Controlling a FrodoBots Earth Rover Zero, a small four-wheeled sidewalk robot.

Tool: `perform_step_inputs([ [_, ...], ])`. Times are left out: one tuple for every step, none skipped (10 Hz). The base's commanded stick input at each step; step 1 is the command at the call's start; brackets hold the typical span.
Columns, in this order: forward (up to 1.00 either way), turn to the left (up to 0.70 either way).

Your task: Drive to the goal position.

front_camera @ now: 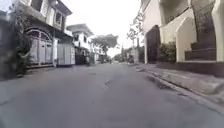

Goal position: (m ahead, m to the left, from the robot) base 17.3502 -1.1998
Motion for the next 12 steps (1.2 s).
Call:
perform_step_inputs([
  [1.00,-0.30],
  [1.00,-0.34],
  [1.00,-0.25],
  [1.00,0.06],
  [1.00,0.06],
  [1.00,-0.34],
  [1.00,-0.03],
  [1.00,0.06],
  [1.00,-0.22],
  [1.00,-0.31],
  [1.00,-0.02],
  [1.00,0.06],
])
